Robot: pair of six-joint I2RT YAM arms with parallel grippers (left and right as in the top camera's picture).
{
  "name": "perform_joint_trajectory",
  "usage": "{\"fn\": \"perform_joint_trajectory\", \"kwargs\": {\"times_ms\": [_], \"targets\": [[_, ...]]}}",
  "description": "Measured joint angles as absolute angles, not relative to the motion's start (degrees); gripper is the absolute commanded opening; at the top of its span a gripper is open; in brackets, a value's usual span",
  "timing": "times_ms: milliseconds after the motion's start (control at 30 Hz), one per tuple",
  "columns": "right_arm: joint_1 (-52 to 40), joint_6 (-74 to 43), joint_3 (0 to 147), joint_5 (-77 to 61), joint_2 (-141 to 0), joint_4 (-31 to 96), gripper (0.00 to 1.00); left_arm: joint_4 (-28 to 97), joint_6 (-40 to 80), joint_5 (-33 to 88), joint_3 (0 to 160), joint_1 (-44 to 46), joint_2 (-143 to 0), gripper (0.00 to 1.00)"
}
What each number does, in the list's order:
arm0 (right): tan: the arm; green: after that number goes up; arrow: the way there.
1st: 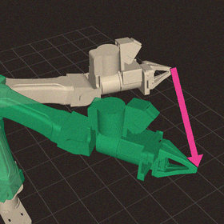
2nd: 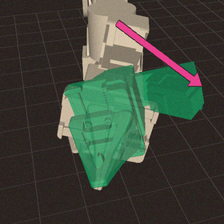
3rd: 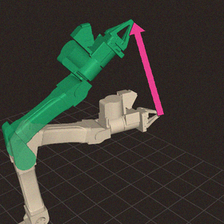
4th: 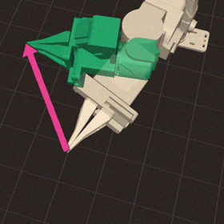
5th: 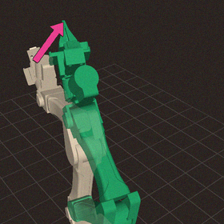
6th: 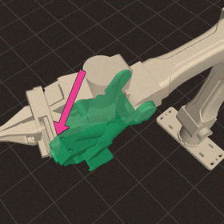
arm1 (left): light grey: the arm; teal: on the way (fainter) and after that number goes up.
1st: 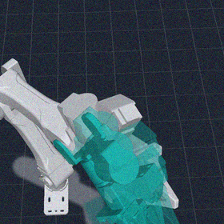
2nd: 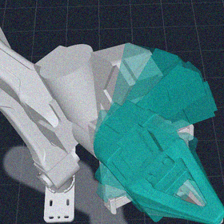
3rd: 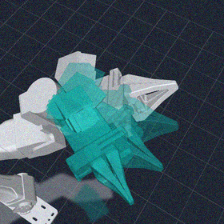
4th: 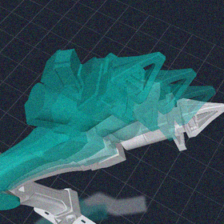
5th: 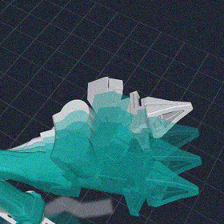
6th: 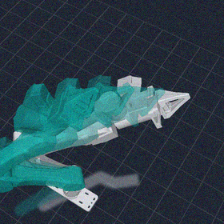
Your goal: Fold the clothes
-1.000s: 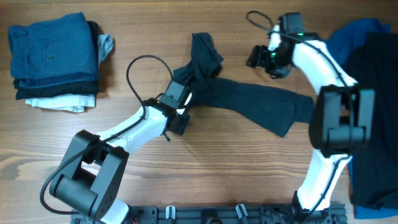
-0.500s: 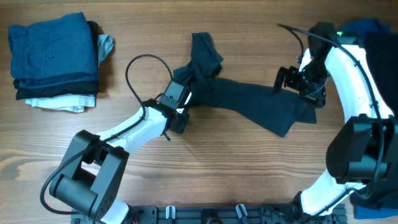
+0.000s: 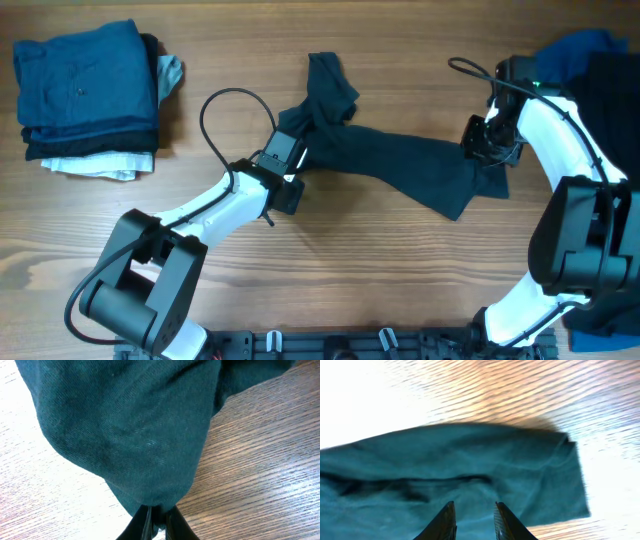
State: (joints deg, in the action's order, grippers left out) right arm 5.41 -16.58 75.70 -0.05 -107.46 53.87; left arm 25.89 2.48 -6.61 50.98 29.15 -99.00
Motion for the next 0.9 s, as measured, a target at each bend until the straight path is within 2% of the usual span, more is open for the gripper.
{"fn": "perform_joint_trajectory", "kwargs": {"times_ms": [33, 100, 300, 467, 533, 567, 600, 900], "targets": [[5.4, -16.6, 75.2, 0.9, -107.5, 53.5, 0.28, 25.9, 2.5, -6.6, 51.0, 29.1, -99.0, 0.11], [5.5, -16.6, 73.9, 2.3, -107.5, 52.4, 0.4, 25.9, 2.5, -6.6, 51.0, 29.1, -99.0, 0.11], [5.5, -16.6, 69.6, 3.5, -107.5, 48.8, 0.49, 25.9, 2.5, -6.6, 51.0, 29.1, -99.0, 0.13], [5.5, -16.6, 66.7, 2.8, -107.5, 44.1, 0.48, 26.0, 2.7, -6.8, 51.0, 29.1, -99.0, 0.16], [5.5, -16.6, 65.8, 1.7, -107.5, 42.3, 0.24, 26.0, 2.9, -6.9, 51.0, 29.1, -99.0, 0.17], [5.5, -16.5, 65.7, 1.2, -107.5, 41.8, 0.08, 26.0, 2.9, -7.0, 51.0, 29.1, -99.0, 0.17], [5.5, -16.4, 65.7, 0.9, -107.5, 41.4, 0.05, 26.1, 2.9, -7.0, 51.0, 29.1, -99.0, 0.17], [5.5, -13.3, 66.3, -0.2, -107.5, 43.9, 0.05, 26.1, 2.9, -7.3, 51.0, 29.1, -99.0, 0.18]]}}
